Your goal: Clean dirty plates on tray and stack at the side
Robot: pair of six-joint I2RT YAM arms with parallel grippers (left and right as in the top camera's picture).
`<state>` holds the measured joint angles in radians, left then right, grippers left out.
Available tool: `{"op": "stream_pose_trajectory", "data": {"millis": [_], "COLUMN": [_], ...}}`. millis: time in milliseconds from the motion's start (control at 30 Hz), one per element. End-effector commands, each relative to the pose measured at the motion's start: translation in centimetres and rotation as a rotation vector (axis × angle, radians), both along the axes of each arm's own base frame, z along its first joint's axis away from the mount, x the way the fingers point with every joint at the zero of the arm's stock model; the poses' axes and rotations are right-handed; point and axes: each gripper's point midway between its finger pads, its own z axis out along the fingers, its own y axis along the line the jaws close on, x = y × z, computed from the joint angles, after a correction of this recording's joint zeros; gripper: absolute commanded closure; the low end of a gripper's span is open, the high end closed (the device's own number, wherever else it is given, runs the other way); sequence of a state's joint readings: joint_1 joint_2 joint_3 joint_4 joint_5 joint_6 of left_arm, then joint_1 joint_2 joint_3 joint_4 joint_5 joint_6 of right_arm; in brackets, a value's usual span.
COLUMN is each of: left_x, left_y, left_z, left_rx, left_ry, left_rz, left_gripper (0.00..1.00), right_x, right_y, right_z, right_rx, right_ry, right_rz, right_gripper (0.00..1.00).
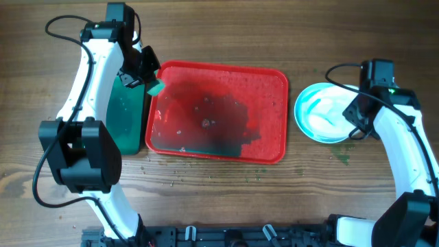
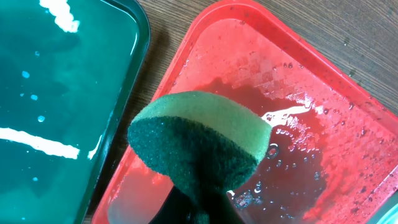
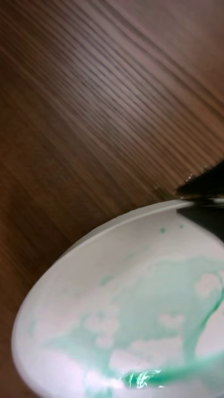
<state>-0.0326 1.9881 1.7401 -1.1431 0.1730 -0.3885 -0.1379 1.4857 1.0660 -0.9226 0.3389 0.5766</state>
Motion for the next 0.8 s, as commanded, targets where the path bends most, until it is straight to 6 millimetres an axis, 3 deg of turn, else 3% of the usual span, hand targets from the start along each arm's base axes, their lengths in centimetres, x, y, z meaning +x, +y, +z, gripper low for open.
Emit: {"op": "stream_pose_trajectory", "data": {"millis": [0, 67, 133, 300, 400, 500, 633, 733, 767], "left_x": [0.2, 0.4, 0.3, -0.7, -1.6, -2.9, -5.5, -6.5, -6.7], "left_y": [-0.2, 0.2, 1.1, 4.4, 7.1, 9.5, 13.0, 13.9, 14.1], "left_z": [0.3, 0.4, 0.4, 0.5, 0.2, -0.1, -1.1, -2.5, -2.8], "left_rx": [-0.002, 0.004, 0.006, 0.006, 0.037, 0.148, 0.341, 0.359, 0.359], "left_ry": [-0.016, -0.026, -0.019, 0.023, 0.054, 0.101, 0.19, 0.219, 0.227], "left_rz": [0.012, 0.019, 0.04, 0.12, 0.178, 0.208, 0.405, 0.453, 0.456], "left_gripper": [0.96, 0.96, 0.96, 0.96, 0.96, 0.96, 0.96, 0.78, 0.55], "right_x": [1.3, 3.1, 4.2, 5.4, 6.0, 5.9, 5.5, 5.3, 5.3], "right_y": [3.0, 5.8, 7.4, 11.5, 17.0, 20.7, 22.9, 23.3, 23.3], "right_z": [-1.5, -1.2, -0.8, 0.0, 1.1, 1.4, 1.4, 1.3, 1.3], "right_rx": [0.167, 0.286, 0.323, 0.401, 0.495, 0.47, 0.439, 0.44, 0.44], "right_ry": [-0.035, -0.104, -0.145, -0.202, -0.256, -0.264, -0.255, -0.251, -0.25], "right_rz": [0.154, 0.305, 0.39, 0.557, 0.73, 0.831, 0.888, 0.899, 0.899], "right_gripper": [0.45, 0.32, 0.28, 0.27, 0.27, 0.27, 0.27, 0.27, 0.26]}}
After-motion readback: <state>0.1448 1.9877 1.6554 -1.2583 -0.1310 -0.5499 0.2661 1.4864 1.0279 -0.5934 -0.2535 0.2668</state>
